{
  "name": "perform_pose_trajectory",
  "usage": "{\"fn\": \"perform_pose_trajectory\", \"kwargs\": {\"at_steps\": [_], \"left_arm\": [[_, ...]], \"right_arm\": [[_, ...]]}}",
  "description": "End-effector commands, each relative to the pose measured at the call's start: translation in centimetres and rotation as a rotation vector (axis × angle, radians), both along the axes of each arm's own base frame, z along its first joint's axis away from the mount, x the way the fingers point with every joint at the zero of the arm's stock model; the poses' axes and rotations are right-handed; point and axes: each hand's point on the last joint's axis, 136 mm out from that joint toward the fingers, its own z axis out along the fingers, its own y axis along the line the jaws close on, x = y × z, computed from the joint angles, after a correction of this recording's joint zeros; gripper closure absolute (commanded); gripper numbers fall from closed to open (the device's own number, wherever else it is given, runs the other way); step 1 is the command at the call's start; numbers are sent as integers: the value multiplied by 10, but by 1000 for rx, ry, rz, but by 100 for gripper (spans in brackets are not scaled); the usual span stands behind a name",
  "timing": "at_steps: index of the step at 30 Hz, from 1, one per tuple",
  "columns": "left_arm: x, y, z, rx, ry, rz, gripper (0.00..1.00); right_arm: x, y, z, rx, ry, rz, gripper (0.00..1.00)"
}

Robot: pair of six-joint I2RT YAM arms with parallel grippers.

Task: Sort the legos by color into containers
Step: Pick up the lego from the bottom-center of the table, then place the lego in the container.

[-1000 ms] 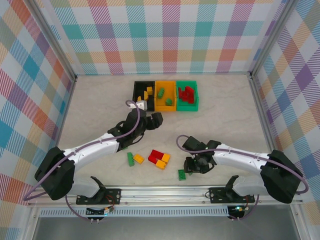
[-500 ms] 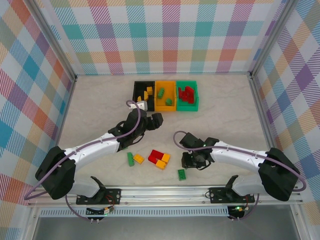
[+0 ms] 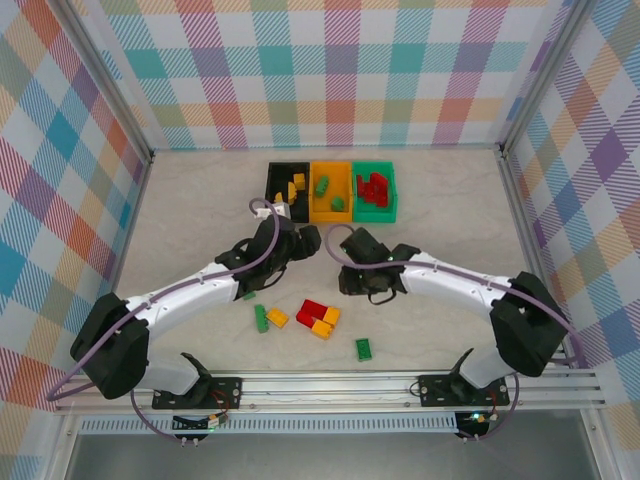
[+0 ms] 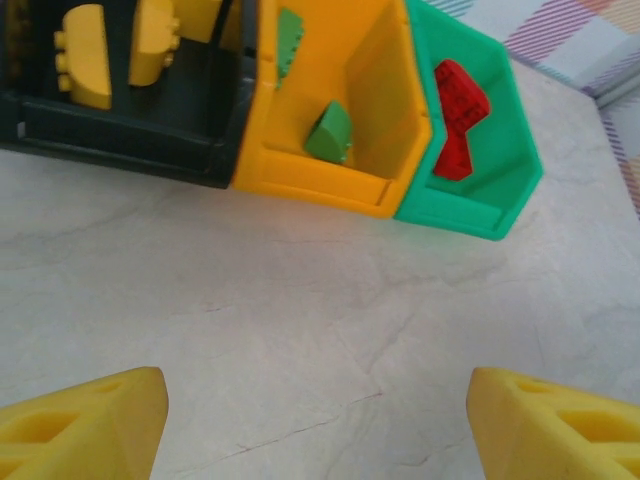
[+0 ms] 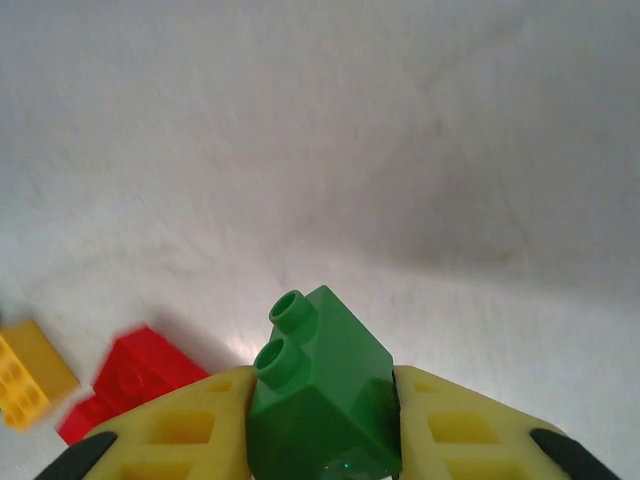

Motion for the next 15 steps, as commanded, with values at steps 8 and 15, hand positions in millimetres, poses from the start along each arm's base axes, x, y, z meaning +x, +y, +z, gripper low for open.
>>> {"fn": "perform_pose_trajectory", "kwargs": {"at_steps": [8, 15], "left_arm": [[-9, 31, 13, 0, 22, 96, 21], [-15, 36, 21, -6, 17, 94, 21]], "right_arm": [[114, 16, 42, 103, -118, -19, 71], [194, 29, 61, 107, -175, -45, 70]]}}
